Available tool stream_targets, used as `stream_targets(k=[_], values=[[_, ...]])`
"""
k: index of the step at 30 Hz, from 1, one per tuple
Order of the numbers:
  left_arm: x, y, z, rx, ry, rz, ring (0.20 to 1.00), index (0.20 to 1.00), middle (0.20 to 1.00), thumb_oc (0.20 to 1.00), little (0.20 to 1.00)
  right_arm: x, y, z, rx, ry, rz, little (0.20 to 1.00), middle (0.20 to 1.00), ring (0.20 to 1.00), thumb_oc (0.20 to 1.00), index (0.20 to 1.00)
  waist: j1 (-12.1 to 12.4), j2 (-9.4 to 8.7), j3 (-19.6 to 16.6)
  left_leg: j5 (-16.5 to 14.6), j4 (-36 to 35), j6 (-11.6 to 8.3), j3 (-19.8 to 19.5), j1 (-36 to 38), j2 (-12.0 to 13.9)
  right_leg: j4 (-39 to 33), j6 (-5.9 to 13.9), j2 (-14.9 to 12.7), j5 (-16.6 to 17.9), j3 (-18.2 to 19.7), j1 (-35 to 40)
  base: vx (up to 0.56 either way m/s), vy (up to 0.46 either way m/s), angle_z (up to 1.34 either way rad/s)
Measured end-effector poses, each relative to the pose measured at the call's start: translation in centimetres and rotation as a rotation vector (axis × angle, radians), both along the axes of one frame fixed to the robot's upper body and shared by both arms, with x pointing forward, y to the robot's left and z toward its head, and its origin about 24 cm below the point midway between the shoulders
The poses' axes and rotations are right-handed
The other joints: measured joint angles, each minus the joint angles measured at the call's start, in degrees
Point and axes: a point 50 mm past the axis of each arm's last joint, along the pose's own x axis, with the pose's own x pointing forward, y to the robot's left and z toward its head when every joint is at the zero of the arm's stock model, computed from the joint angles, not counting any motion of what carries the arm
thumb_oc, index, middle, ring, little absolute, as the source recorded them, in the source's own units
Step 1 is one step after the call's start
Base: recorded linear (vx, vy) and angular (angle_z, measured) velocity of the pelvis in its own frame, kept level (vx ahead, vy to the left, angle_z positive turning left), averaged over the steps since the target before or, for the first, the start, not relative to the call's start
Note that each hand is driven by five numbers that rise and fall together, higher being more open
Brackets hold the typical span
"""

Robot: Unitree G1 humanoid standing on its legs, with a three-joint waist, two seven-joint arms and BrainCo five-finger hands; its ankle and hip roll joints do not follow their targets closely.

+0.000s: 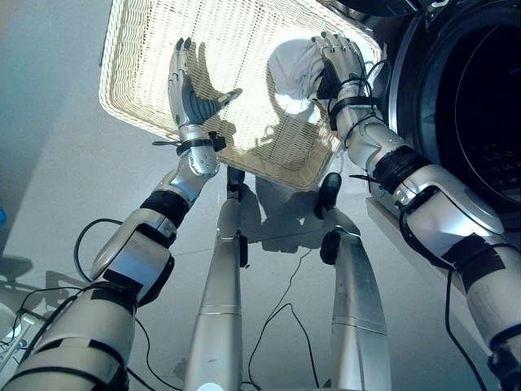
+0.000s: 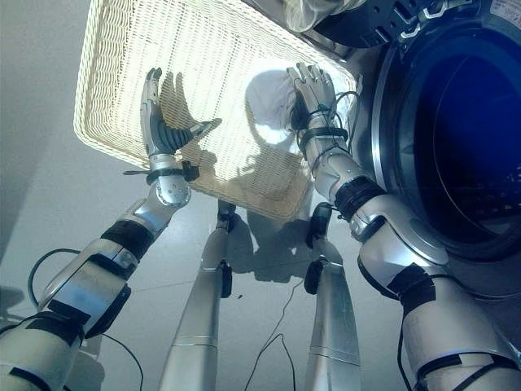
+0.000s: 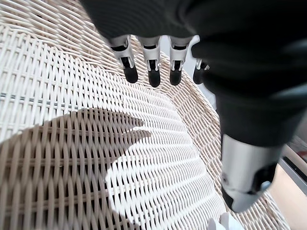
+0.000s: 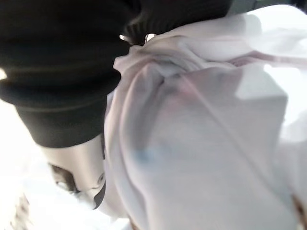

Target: Put the clothes into the washing machine.

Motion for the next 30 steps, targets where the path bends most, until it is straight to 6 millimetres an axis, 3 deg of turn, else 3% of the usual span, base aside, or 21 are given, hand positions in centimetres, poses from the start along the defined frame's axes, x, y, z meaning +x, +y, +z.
stream_targets(k=[9, 10, 11, 12, 30], values=[[-0.1, -0.1, 0.0, 0.001, -0.007, -0.005, 1.000, 1.000, 1.000, 1.000, 1.000, 0.1, -1.1, -0.7, -0.179, 0.022, -0.062, 1.000, 1.000, 1.000, 1.000, 1.000, -0.06, 0.02, -0.01, 0.04, 0.02, -0.10, -0.46, -0.28, 0.03, 0.12, 0.04, -0.01, -0.36, -0.40, -0.04, 0.00, 0.001, 0.00], [-0.1, -0.1, 0.0, 0.002, -0.009, -0.005, 1.000, 1.000, 1.000, 1.000, 1.000, 0.1, -1.2, -0.8, -0.193, 0.020, -0.065, 0.586, 0.586, 0.586, 0.586, 0.586, -0.16, 0.02, -0.02, 0.05, 0.12, -0.10, -0.48, -0.45, 0.03, 0.10, 0.05, -0.01, -0.36, -0.43, -0.15, 0.00, 0.000, 0.00], [-0.1, -0.1, 0.0, 0.002, -0.010, -0.005, 1.000, 1.000, 1.000, 1.000, 1.000, 0.1, -1.2, -0.7, -0.206, 0.011, -0.067, 0.454, 0.454, 0.454, 0.454, 0.454, -0.24, 0.10, -0.07, 0.05, 0.32, -0.10, -0.50, -0.77, 0.03, 0.10, 0.06, -0.01, -0.37, -0.51, -0.34, 0.00, 0.000, 0.00], [-0.1, -0.1, 0.0, 0.002, -0.011, -0.006, 1.000, 1.000, 1.000, 1.000, 1.000, 0.1, -1.2, -0.6, -0.219, 0.005, -0.070, 0.200, 0.200, 0.200, 0.200, 0.200, -0.28, 0.11, -0.07, 0.05, 0.25, -0.10, -0.51, -0.90, 0.04, 0.05, 0.06, -0.01, -0.37, -0.55, -0.44, 0.00, 0.000, 0.00], [-0.2, -0.1, 0.1, -0.002, -0.028, -0.011, 1.000, 1.000, 1.000, 1.000, 1.000, 0.0, -1.4, -0.4, -0.341, -0.060, -0.059, 0.200, 0.200, 0.200, 0.200, 0.200, -0.43, 0.10, -0.07, 0.07, 0.43, -0.07, -0.53, -1.28, 0.01, -0.03, -0.14, -0.02, -0.23, -0.56, -0.70, 0.00, 0.000, 0.00]])
